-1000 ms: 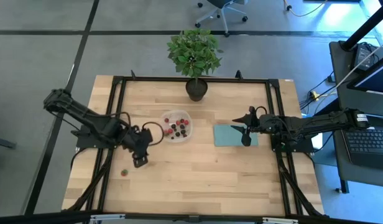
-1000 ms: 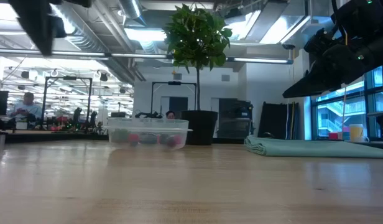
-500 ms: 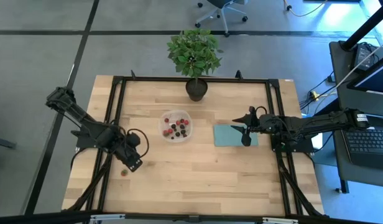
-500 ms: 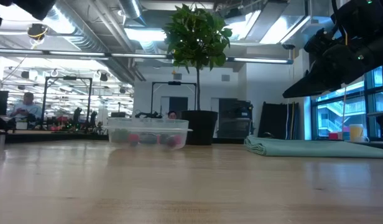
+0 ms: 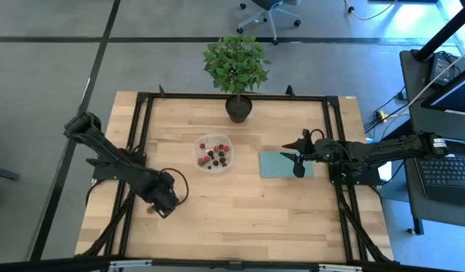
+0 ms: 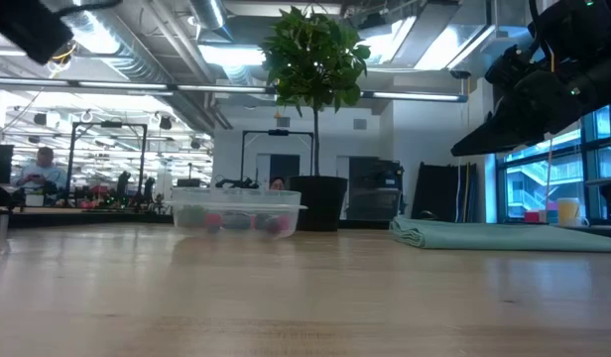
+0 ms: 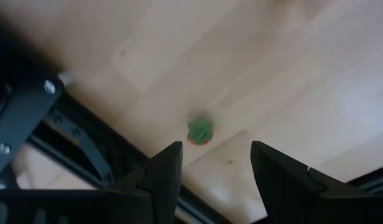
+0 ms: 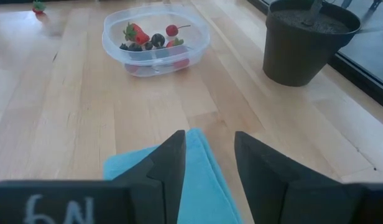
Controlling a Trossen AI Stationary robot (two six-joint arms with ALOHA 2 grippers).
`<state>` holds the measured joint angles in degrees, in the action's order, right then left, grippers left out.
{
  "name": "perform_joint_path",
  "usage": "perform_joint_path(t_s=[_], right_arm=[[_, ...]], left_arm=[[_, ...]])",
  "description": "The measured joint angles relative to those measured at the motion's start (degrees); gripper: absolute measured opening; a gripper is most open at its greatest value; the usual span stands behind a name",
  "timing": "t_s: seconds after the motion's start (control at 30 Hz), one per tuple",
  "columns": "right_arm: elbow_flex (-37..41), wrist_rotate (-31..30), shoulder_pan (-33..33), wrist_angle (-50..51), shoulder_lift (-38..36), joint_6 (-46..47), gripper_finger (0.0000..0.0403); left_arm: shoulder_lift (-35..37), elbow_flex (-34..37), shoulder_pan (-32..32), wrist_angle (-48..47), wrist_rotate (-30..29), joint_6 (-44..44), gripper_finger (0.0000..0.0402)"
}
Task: Pick and placing Produce into tupperware
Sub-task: Put the strawberry into the container
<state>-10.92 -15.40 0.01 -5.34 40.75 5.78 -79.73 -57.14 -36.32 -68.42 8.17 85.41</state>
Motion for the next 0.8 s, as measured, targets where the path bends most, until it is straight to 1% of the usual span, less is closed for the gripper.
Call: perform_joint_path(t_s=[0.1, 0.27, 0.43, 0.6, 0.8], right_arm=[[0.0, 0.0, 0.0, 0.0, 0.0, 0.2, 0.0141], [0.0, 0.0, 0.0, 0.0, 0.0, 0.2, 0.0141], [0.0, 0.0, 0.0, 0.0, 0.0, 0.7, 0.0141], [0.0, 0.0, 0.0, 0.0, 0.0, 1.4, 0.0141], [0.0, 0.0, 0.0, 0.0, 0.0, 1.3, 0.0141]], left_arm=[[-2.8, 0.0, 0.0, 0.0, 3.0, 0.0, 0.0183], [-6.4, 0.0, 0.4, 0.1, 6.1, 0.0, 0.0183], [-8.3, 0.0, 0.8, 0.4, 6.5, -2.2, 0.0183], [-8.8, 0.1, 0.8, 0.7, 6.5, -2.3, 0.0183], [-8.8, 2.9, 0.8, 3.3, 7.3, -1.6, 0.0183]])
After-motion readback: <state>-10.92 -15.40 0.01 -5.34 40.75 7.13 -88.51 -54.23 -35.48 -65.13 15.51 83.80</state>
